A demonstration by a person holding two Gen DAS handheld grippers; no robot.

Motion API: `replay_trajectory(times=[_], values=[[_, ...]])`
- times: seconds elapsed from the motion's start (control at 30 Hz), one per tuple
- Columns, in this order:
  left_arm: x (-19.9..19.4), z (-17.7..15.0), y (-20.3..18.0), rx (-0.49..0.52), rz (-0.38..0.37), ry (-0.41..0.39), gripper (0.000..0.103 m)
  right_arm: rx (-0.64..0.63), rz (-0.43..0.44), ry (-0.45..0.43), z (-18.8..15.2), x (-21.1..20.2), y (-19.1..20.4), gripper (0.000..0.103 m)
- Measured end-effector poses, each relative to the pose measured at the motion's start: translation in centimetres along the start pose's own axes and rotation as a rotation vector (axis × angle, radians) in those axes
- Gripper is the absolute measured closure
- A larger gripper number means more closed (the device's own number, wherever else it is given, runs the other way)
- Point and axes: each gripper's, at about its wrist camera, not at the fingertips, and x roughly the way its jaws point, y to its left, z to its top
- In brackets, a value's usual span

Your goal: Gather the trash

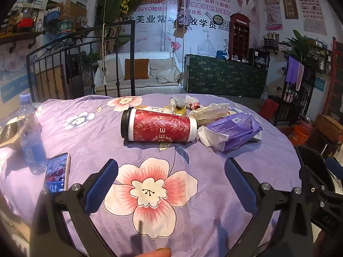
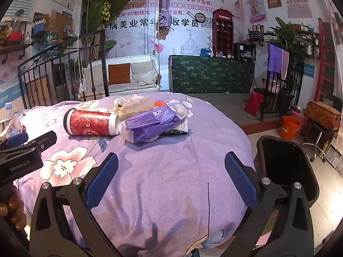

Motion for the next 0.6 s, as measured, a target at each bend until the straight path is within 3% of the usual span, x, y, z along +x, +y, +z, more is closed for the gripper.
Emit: replay_trajectory(times=[0.6], values=[[0.21,-0.2,0.0,-0.002,-0.002,0.009,0.005,0.009,-0.001,0.006,-0.12,0.05,-0.82,0.005]])
